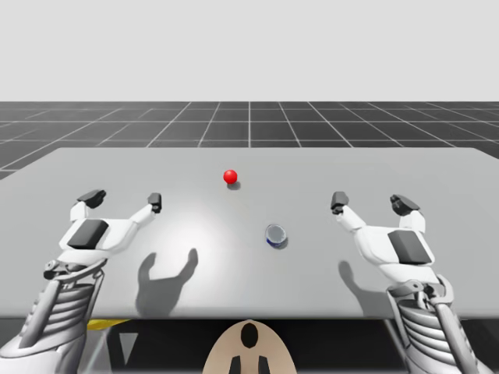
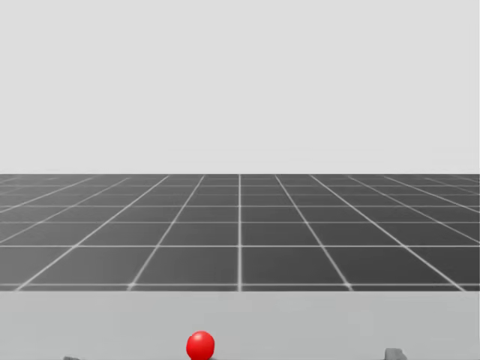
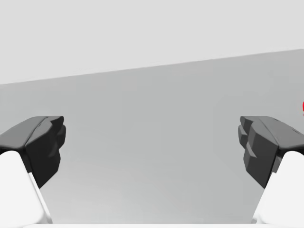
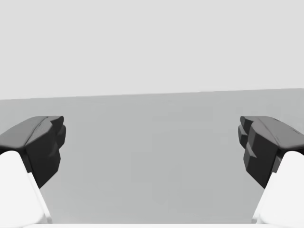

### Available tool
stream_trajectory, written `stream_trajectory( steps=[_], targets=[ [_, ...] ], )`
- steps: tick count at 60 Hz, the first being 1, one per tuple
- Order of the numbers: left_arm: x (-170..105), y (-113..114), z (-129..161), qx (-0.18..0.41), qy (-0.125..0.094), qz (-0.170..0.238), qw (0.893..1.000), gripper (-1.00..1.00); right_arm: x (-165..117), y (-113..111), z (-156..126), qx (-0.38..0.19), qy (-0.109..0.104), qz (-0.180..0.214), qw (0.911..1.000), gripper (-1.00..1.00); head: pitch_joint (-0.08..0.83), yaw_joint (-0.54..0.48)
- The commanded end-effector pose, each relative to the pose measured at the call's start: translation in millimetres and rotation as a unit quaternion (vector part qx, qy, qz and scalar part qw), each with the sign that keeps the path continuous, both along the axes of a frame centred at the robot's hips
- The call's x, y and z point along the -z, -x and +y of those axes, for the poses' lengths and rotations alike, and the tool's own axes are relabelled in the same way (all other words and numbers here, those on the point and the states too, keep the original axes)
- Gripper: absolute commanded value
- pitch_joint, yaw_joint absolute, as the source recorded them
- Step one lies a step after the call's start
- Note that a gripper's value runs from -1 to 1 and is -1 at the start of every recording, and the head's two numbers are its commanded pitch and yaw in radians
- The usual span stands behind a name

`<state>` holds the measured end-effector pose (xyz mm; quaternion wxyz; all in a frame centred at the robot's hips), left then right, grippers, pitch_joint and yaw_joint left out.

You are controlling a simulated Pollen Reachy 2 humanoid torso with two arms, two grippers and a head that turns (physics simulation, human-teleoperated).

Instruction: Watch the red light. When it turns green, pick up the object.

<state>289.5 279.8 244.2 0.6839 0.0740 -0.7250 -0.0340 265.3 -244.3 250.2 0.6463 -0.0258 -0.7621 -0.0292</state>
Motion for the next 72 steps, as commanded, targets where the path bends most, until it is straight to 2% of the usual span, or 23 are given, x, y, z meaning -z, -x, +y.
stream_trajectory(
  steps=[1, 4, 8, 11, 38, 46, 72],
  targets=[
    [-0.8, 2.4, 4.4, -0.007, 0.005, 0.013, 1.000, -1.00, 3.4, 7.2, 8.3, 0.003, -0.052, 0.014, 0.9985, -1.00, -0.004, 0.00],
    [-0.9, 2.5, 4.5, -0.008, 0.006, 0.013, 1.000, -1.00, 1.5, 8.3, 8.7, -0.011, -0.048, 0.013, 0.9987, -1.00, 0.006, 0.00],
    [-0.7, 2.4, 4.4, -0.008, 0.005, 0.013, 1.000, -1.00, 0.4, 8.1, 9.1, 0.003, -0.038, 0.014, 0.9992, -1.00, 0.029, 0.00],
    [-0.6, 2.5, 4.4, -0.008, 0.005, 0.013, 1.000, -1.00, 0.4, 7.9, 8.9, 0.001, -0.040, 0.015, 0.9991, -1.00, 0.045, 0.00],
    [1.9, 0.9, 1.2, -0.008, -0.009, 0.014, 1.000, -1.00, 7.0, 5.6, 11.0, 0.012, -0.025, 0.016, 0.9995, -1.00, 0.361, 0.09],
    [2.1, 0.5, 0.5, -0.008, -0.012, 0.013, 1.000, -1.00, 8.4, 5.1, 11.3, 0.011, -0.019, 0.014, 0.9997, -1.00, 0.418, 0.10],
    [2.0, 0.9, -1.1, -0.009, -0.015, 0.011, 1.000, -1.00, 8.5, 5.4, 11.8, 0.007, -0.014, 0.011, 0.9998, -1.00, 0.421, 0.11]
  ],
)
